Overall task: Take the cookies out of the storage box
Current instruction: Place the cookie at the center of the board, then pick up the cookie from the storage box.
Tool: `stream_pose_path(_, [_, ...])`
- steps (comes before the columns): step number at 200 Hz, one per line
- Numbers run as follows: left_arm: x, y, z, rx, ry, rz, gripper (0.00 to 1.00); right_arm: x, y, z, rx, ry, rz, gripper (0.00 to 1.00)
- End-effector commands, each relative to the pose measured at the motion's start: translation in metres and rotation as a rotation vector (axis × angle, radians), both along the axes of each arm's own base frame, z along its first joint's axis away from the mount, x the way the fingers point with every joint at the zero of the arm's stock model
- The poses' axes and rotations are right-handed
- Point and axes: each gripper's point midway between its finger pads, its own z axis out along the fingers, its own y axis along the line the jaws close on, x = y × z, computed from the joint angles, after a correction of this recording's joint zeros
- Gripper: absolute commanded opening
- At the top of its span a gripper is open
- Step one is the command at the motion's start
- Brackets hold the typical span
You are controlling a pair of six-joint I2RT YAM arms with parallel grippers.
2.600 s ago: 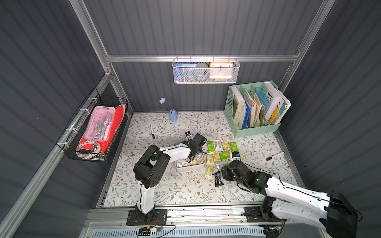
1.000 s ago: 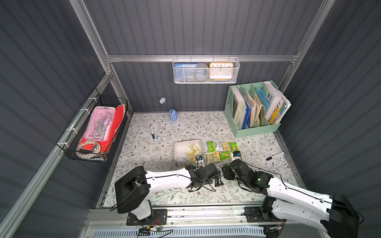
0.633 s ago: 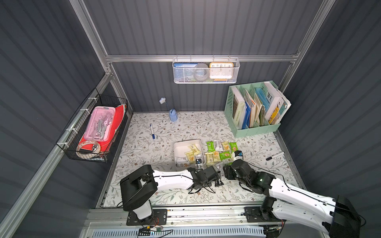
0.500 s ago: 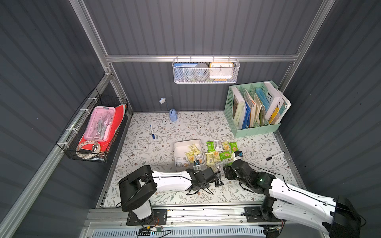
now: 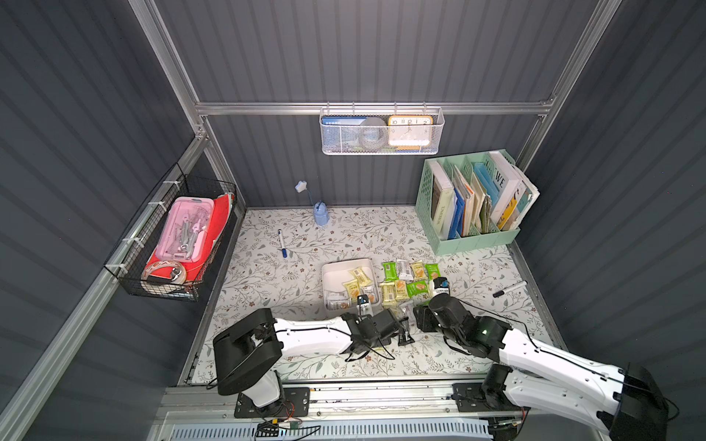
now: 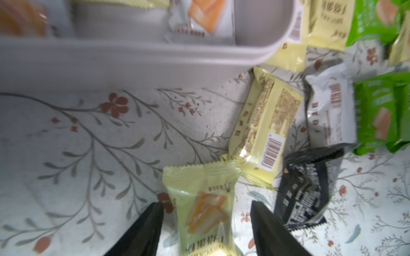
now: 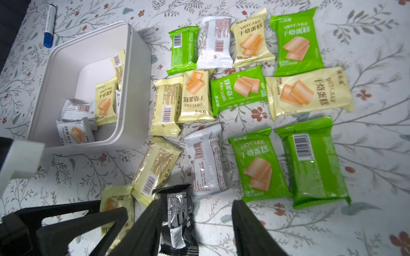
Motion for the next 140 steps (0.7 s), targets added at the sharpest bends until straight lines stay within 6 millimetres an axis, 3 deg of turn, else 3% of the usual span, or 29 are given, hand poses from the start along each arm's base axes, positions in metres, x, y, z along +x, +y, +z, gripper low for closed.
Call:
stream_pose_path(1, [0.011,0.018,0.045,-0.020,-0.111,0.068,0.68,0.009,0.017,0.018,0.008,-0.029,0.060,0.55])
stream_pose_path(32, [0.038,0.051,0.106,-0.090,-0.293,0.202,0.65,0.019,0.054,0.031,0.033,-0.021,0.186,0.55])
stream_pose_path(49, [0.058,0.077,0.128,-0.149,-0.368,0.287,0.64,0.026,0.076,0.040,0.030,-0.011,0.255,0.55])
stream_pose_path(59, [0.068,0.092,0.136,-0.187,-0.403,0.328,0.63,0.031,0.089,0.034,0.006,0.022,0.297,0.55])
stream_pose_path(102, [0.098,0.150,0.147,-0.187,-0.479,0.450,0.62,0.057,0.142,0.037,-0.048,0.085,0.430,0.55])
stream_pose_path(120, [0.108,0.163,0.140,-0.189,-0.464,0.462,0.62,0.069,0.160,0.035,-0.084,0.119,0.469,0.55])
stream_pose_path(140, [0.115,0.176,0.127,-0.206,-0.445,0.479,0.62,0.085,0.165,0.017,-0.192,0.171,0.462,0.56])
